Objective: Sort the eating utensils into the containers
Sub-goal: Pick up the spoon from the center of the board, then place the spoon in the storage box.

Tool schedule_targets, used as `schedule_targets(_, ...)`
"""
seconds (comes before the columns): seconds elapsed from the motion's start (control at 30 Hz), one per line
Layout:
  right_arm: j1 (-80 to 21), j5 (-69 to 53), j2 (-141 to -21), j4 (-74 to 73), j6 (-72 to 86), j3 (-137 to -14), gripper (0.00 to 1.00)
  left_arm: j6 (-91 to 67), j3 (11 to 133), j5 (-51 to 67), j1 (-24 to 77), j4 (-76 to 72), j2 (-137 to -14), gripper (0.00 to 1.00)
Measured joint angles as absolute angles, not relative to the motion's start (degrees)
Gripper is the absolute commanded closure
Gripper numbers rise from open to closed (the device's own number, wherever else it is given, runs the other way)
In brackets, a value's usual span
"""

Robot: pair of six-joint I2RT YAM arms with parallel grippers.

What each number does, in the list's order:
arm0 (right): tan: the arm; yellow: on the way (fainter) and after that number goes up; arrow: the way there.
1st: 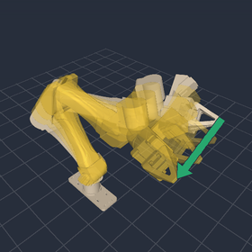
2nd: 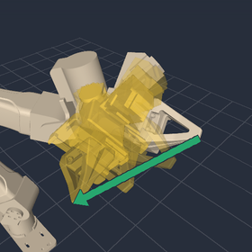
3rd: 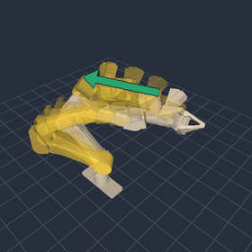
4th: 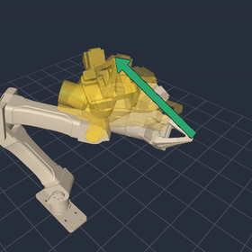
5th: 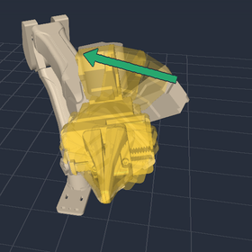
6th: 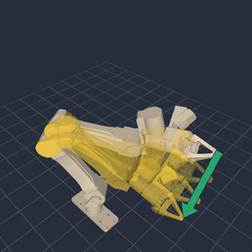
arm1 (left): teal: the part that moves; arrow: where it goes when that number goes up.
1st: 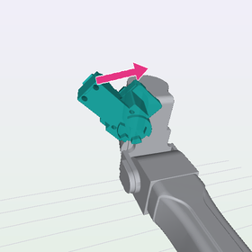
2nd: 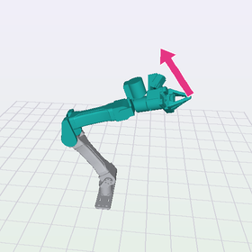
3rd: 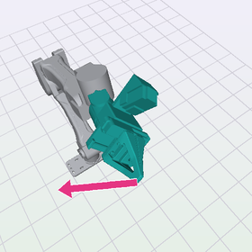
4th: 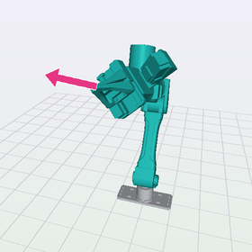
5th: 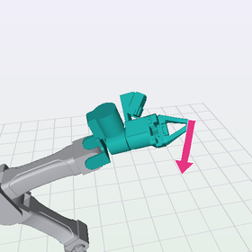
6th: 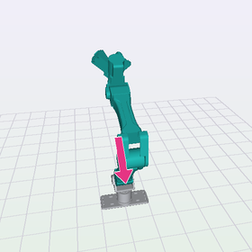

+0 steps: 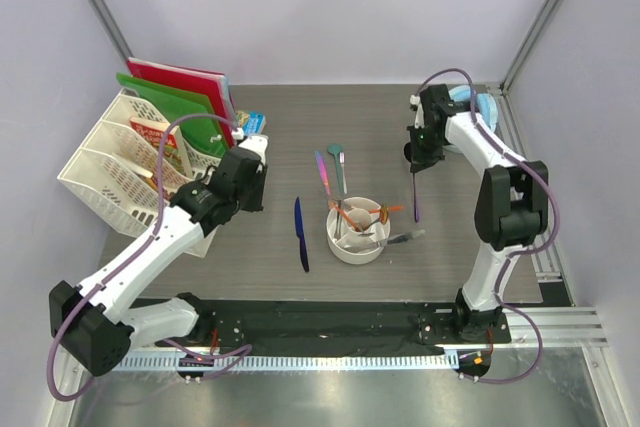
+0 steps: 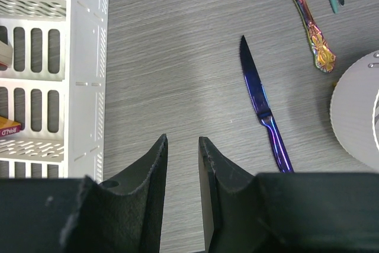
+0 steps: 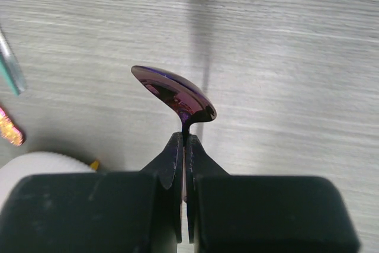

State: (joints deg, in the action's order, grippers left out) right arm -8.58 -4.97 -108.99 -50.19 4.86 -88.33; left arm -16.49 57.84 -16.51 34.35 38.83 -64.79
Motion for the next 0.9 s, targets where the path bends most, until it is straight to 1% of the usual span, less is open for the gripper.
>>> schedule_targets(0.3, -8.6, -4.2, -97.6, -49.9, 6.2, -87.0, 0.99, -17.6, 57.8, -16.5, 34.3, 37.0, -66.0, 0.72)
schedule_targets(0.6, -8.6, -3.9, -83.6, -49.3, 7.9, -84.9, 0.99, -17.9, 57.8, -16.4, 34.4, 36.6, -65.8, 0.72)
schedule_targets(0.7, -8.6, -4.1, -81.6, -49.1, 7.9, -85.3, 0.99, -18.0, 57.8, -16.2, 34.3, 36.6, -65.8, 0.72)
schedule_targets(0.9, -8.6, -4.7, -81.5, -48.4, 8.0, -86.6, 0.99, -19.1, 57.8, -14.9, 34.3, 36.6, -65.8, 0.71)
